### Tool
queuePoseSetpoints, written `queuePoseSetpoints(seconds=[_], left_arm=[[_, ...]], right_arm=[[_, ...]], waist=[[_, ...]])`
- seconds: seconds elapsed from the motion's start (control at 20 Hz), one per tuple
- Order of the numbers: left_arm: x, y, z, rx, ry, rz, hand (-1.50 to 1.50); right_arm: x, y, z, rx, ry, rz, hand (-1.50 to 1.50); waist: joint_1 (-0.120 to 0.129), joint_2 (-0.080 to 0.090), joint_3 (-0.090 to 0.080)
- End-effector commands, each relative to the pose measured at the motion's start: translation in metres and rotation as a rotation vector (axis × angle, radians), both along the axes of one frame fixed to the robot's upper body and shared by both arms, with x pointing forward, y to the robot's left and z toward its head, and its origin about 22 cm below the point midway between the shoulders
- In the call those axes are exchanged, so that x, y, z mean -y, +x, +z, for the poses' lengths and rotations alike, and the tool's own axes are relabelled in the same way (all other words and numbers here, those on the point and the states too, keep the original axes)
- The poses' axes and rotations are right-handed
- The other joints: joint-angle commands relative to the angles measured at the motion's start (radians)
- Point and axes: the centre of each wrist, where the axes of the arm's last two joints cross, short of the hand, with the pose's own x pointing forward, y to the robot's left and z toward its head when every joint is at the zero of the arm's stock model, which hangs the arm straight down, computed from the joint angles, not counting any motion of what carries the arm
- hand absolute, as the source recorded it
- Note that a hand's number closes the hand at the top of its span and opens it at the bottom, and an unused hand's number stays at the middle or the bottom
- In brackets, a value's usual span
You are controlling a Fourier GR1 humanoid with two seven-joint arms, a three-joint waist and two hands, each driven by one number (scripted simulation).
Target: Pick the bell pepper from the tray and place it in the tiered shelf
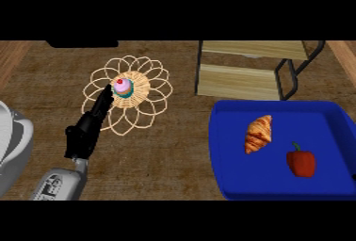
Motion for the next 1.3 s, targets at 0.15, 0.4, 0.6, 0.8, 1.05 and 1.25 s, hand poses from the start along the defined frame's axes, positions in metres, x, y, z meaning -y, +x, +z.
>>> queuePoseSetpoints(seconds=[0.15,0.4,0.6,0.8,1.05,1.25], left_arm=[[-0.005,-0.006,0.0,0.003,-0.008,-0.02,0.0],[-0.002,-0.003,0.009,-0.011,0.008,-0.02,0.0],[0.008,-0.007,0.003,0.008,0.01,-0.02,0.0],[0.017,0.005,0.005,0.0,0.003,0.003,0.0],[0.019,-0.005,0.006,0.004,0.006,-0.012,0.0],[0.002,0.001,0.015,0.003,0.006,0.0,0.0]], right_arm=[[-0.026,0.009,0.059,-0.214,-0.11,0.09,-1.5],[-0.036,0.024,0.105,-0.453,-0.248,0.176,-1.5],[-0.058,0.024,0.116,-0.667,-0.364,0.211,-1.5],[-0.084,0.032,0.133,-0.747,-0.405,0.201,-1.5],[-0.117,0.036,0.144,-0.774,-0.407,0.211,-1.5],[-0.134,0.045,0.124,-0.755,-0.396,0.184,-1.5]], waist=[[0.008,0.0,-0.001],[0.021,0.001,-0.002],[0.021,0.003,-0.003],[0.012,0.003,-0.001],[0.011,0.001,0.001],[0.013,0.001,0.001]])
